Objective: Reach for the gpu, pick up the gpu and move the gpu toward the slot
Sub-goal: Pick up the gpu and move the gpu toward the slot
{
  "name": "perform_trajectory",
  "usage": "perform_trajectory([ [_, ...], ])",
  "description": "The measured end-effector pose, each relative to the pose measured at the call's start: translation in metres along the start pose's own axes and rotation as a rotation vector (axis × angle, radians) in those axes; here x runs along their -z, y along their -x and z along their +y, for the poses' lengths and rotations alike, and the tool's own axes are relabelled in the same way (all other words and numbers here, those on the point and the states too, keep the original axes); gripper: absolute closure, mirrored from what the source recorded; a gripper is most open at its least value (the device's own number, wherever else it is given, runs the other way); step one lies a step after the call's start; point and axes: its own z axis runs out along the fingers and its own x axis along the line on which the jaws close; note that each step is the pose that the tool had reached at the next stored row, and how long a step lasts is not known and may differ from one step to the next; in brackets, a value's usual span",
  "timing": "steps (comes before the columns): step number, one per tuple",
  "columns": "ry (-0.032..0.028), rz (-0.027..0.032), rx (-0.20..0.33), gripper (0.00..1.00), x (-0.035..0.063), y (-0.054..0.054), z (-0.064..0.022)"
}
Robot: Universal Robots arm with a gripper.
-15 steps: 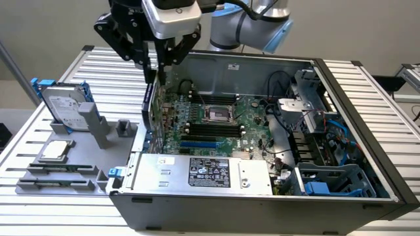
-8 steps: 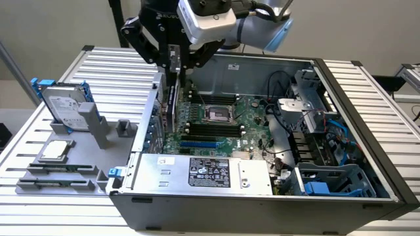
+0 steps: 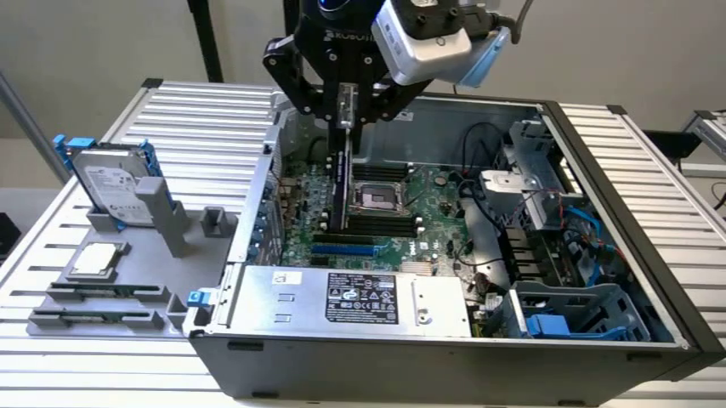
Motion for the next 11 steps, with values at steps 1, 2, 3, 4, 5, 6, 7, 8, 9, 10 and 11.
perform_trajectory([
  [1, 0.0000, 0.0000, 0.000, 0.73, -0.0008, 0.005, 0.0015],
  [2, 0.0000, 0.0001, 0.000, 0.73, -0.0015, 0.009, 0.0029],
  [3, 0.0000, 0.0001, 0.000, 0.73, -0.0022, 0.014, 0.0044],
  [4, -0.0001, 0.0002, 0.000, 0.73, -0.0030, 0.018, 0.0062],
  [5, -0.0001, 0.0003, 0.000, 0.73, -0.0039, 0.022, 0.0083],
  [6, 0.0000, 0.0003, 0.000, 0.73, -0.0050, 0.026, 0.0106],
  [7, 0.0000, 0.0003, 0.000, 0.73, -0.0061, 0.029, 0.0132],
  [8, -0.0001, 0.0003, 0.000, 0.73, -0.0071, 0.032, 0.0158],
  [9, 0.0000, 0.0003, 0.000, 0.73, -0.0083, 0.035, 0.0186],
  [10, 0.0001, 0.0003, 0.000, 0.73, -0.0094, 0.038, 0.0215],
  [11, 0.0000, 0.0003, 0.000, 0.73, -0.0105, 0.040, 0.0243],
])
